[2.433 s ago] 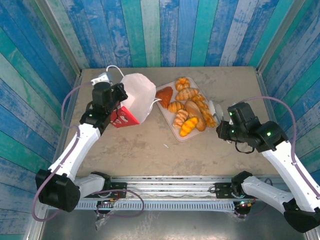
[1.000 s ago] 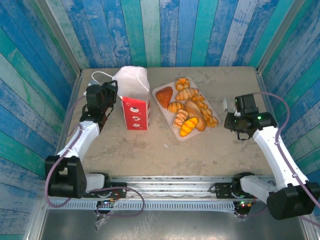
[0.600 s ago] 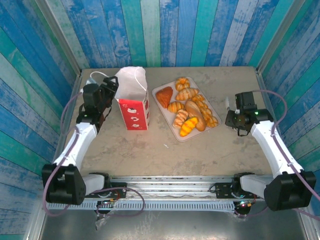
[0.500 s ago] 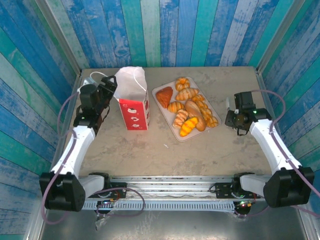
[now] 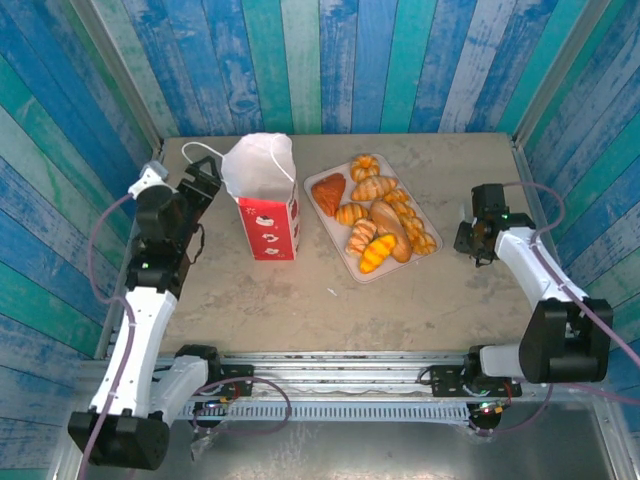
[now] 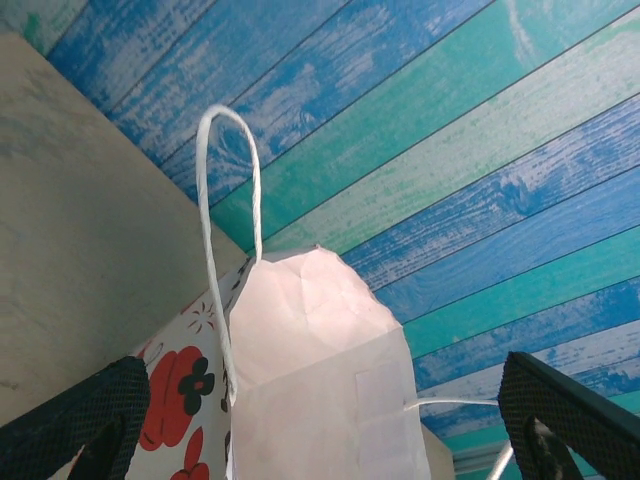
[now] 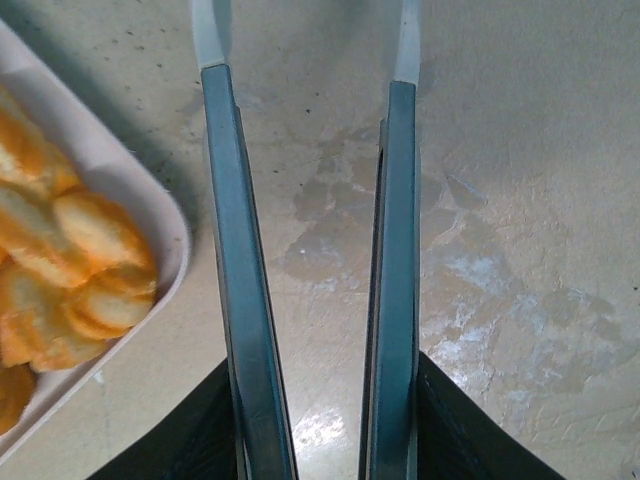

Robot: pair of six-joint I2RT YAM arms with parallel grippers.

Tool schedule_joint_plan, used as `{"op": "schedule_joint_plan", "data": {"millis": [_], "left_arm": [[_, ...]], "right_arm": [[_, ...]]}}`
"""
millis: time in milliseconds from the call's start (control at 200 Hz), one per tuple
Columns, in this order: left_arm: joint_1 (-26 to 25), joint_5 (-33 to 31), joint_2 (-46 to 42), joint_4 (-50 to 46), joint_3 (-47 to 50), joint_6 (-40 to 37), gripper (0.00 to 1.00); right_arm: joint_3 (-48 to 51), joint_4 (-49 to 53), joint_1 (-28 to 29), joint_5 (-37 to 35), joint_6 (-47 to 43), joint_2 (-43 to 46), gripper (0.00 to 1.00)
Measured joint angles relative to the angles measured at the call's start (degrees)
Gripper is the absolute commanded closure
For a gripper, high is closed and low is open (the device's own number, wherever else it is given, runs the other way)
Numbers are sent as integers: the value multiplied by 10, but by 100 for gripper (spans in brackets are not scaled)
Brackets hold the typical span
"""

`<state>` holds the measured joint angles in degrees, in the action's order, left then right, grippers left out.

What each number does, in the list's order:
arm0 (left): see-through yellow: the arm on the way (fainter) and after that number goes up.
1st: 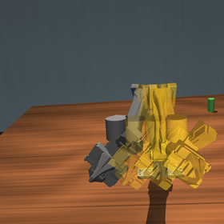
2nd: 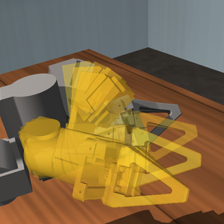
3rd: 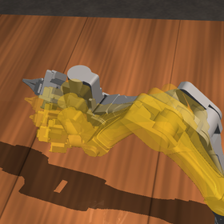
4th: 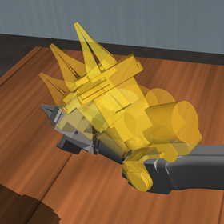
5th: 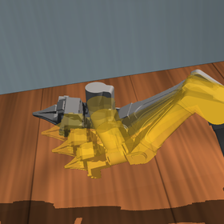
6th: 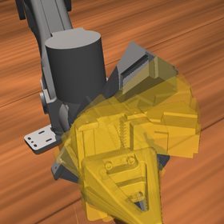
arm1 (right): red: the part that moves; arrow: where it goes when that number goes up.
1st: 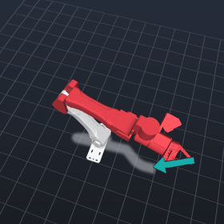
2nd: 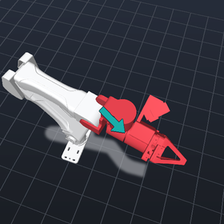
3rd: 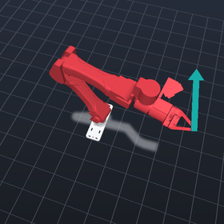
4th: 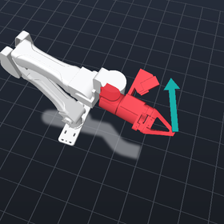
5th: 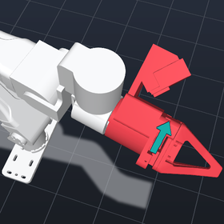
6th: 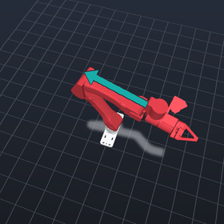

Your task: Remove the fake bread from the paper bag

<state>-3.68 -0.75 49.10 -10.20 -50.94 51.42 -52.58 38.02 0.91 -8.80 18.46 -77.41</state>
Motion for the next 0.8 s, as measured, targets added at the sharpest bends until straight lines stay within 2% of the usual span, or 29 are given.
{"op": "schedule_joint_plan", "data": {"millis": [260,506,616,801], "left_arm": [[0,-50,-87,-38,17,-69,6],[0,-104,-123,-71,29,-106,6],[0,-121,-127,-79,32,-111,6],[0,-139,-127,-86,41,-115,6]], "right_arm": [[2,-27,-13,18,-10,-67,56],[5,-38,-16,28,-14,-104,52],[17,-42,-21,31,-12,-113,43],[34,-42,-34,33,-8,-129,37]]}}
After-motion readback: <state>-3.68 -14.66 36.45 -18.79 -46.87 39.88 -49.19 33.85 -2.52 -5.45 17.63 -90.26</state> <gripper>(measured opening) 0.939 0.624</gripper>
